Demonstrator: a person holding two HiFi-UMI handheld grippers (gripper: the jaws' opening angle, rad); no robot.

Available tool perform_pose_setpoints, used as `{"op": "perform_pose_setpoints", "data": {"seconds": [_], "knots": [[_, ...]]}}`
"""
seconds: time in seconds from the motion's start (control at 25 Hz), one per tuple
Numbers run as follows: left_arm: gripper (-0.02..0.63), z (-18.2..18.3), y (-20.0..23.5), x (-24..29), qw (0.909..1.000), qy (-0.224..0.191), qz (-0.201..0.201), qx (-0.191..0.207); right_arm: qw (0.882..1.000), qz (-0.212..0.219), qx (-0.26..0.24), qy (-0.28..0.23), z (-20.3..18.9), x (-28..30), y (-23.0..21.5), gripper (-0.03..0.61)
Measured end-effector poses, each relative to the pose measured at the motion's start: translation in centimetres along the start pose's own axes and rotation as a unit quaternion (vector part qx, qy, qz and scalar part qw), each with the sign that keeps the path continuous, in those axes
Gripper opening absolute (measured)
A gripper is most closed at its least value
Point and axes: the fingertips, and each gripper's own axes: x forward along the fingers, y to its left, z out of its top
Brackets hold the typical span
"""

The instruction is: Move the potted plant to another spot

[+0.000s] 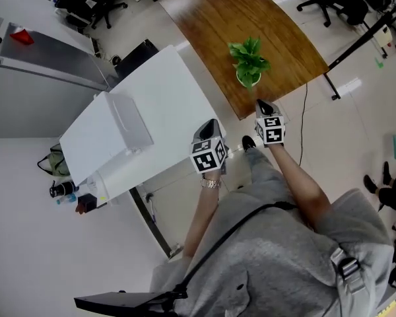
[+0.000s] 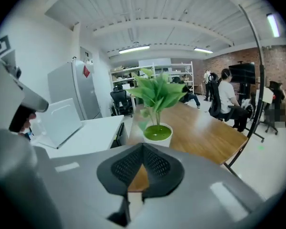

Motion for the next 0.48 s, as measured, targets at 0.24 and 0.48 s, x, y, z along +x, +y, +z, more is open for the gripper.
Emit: {"op": "perform_pose_setpoints", "data": {"seconds": [0.24,0.48], "knots": [[0.015,-7.9,-1.4,-9.8,1.0000,-0.007,-0.006,0.001,0.999,0.032,0.042,0.001,-1.1,-11.3,10.8,0.000],[0.015,-14.0,-2.7,-15.6,0.9999,0.006,-0.006,-0.012,0.987,0.139,0.011,0.074,-4.8,-19.1,20.6,0.000]]}}
